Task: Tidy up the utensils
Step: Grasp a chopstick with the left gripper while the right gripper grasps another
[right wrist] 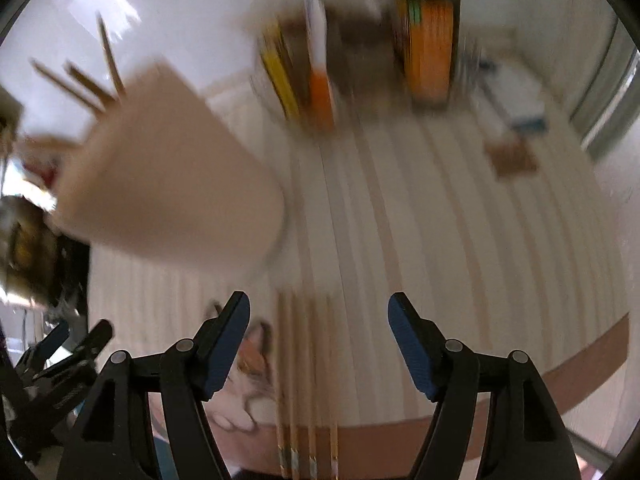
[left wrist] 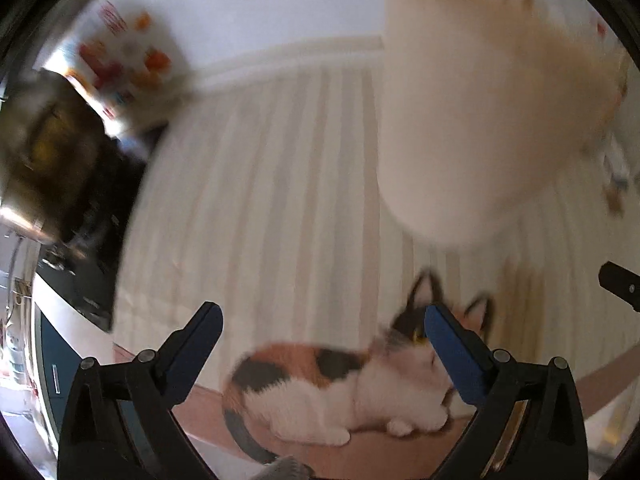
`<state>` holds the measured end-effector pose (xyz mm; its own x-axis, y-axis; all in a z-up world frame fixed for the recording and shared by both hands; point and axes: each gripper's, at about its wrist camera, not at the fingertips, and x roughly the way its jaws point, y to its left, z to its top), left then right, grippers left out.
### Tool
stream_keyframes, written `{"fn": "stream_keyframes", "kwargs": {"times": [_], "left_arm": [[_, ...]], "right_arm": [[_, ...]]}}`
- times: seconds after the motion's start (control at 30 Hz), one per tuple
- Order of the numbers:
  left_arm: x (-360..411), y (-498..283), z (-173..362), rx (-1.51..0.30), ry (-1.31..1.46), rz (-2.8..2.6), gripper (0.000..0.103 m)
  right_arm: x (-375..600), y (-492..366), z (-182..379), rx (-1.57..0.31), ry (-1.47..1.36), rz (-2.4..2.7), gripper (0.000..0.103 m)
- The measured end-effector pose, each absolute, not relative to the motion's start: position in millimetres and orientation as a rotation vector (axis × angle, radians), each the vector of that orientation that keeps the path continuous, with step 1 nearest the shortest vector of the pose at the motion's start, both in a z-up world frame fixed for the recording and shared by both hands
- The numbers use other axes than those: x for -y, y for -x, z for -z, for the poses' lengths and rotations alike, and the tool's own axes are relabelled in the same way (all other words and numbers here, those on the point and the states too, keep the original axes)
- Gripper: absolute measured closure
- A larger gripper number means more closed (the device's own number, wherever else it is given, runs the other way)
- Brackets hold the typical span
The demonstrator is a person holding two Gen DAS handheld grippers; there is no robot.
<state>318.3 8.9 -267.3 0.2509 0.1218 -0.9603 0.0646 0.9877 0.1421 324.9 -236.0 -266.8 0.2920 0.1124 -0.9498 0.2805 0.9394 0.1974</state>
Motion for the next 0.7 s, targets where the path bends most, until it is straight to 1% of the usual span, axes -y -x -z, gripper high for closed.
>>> {"fn": "stream_keyframes", "kwargs": {"times": [0.1,0.17,0.23,0.3,0.33,0.4,0.43,0.47,0.5,0.53,0.57,0.6,0.67,0.7], "left_arm": [[-4,-310,296,-1.383,-0.177,-0.025,0.000],[-1,-305,309,-1.413,-0.184,-0.017,0.000],[4,-302,319,-1.442,-0.184,-0.001,0.000],[12,-299,326,-1.460,-0.190,0.021,0.000],[16,-297,327,-1.464,-0.193,0.031,0.000],[24,-296,330,-1.472,-0.190,0.055,0.000],[30,-295,331,-1.481,-0.169,0.072,0.001],[33,-295,333,-1.492,-0.138,0.092,0.001],[38,-294,336,-1.509,-0.107,0.120,0.004],[44,-295,340,-1.531,-0.078,0.151,0.014],[49,-295,344,-1.546,-0.062,0.172,0.020],[56,-295,349,-1.563,-0.056,0.195,0.030],[65,-294,355,-1.572,-0.066,0.222,0.036],[69,-293,356,-1.563,-0.083,0.232,0.041]], "right_arm": [[233,-314,303,-1.358,-0.364,0.121,0.037],[229,-307,321,-1.400,-0.363,0.121,0.046],[226,-301,339,-1.439,-0.359,0.120,0.051],[222,-294,356,-1.481,-0.339,0.113,0.061],[220,-292,360,-1.496,-0.328,0.111,0.069],[215,-287,363,-1.490,-0.271,0.112,0.080],[214,-286,363,-1.492,-0.239,0.115,0.090],[217,-285,362,-1.488,-0.249,0.111,0.092],[221,-284,362,-1.486,-0.246,0.129,0.093],[225,-283,360,-1.482,-0.225,0.150,0.096],[231,-282,360,-1.481,-0.216,0.163,0.096],[238,-280,361,-1.481,-0.226,0.168,0.096],[253,-276,361,-1.492,-0.244,0.184,0.096],[260,-274,360,-1.493,-0.242,0.193,0.096]]}}
